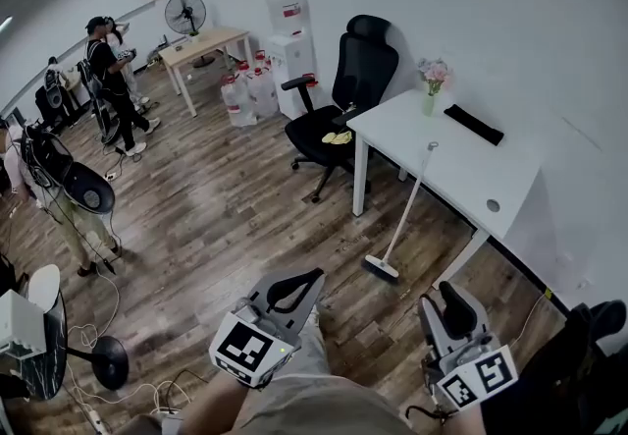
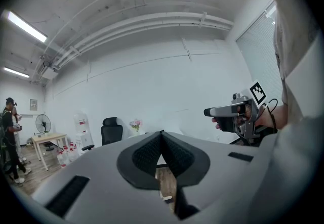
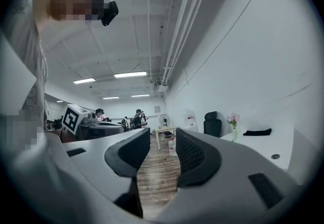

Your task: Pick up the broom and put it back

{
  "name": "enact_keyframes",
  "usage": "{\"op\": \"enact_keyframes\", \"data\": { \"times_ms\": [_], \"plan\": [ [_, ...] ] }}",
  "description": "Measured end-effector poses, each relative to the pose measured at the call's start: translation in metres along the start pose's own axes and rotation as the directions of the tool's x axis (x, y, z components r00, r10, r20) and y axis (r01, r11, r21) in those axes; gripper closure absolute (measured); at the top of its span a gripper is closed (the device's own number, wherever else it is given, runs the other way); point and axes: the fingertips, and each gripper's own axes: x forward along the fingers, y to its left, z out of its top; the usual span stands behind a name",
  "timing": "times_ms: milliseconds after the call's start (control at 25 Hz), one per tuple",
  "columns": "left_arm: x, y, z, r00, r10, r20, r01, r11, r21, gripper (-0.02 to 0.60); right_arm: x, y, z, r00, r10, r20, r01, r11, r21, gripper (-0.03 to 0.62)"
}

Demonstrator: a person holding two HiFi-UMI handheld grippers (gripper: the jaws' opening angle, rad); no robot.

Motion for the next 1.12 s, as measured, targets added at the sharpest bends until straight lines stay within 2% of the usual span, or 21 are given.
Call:
{"op": "enact_keyframes", "data": {
  "times_ms": [200,400,680,1120],
  "plan": [
    [0.022,0.037,0.003,1.0,-0.008,0.021,0.007,1.0,0.006,0.565,0.043,-0.014,-0.001,1.0,-0.006,0.004,0.006,1.0,-0.004,0.434],
    [0.048,0.084,-0.004,1.0,-0.019,0.002,0.019,1.0,0.019,0.565,0.096,-0.027,-0.002,1.0,-0.015,-0.008,0.015,1.0,-0.001,0.434],
    [0.095,0.155,-0.009,0.997,-0.072,-0.029,0.073,0.997,0.012,0.565,0.179,-0.05,-0.002,0.998,-0.044,-0.04,0.044,0.999,0.017,0.434],
    [0.177,0.263,-0.029,0.979,-0.193,-0.067,0.191,0.981,-0.032,0.565,0.306,-0.087,-0.019,0.98,-0.152,-0.13,0.157,0.987,0.028,0.434]
  ]
}}
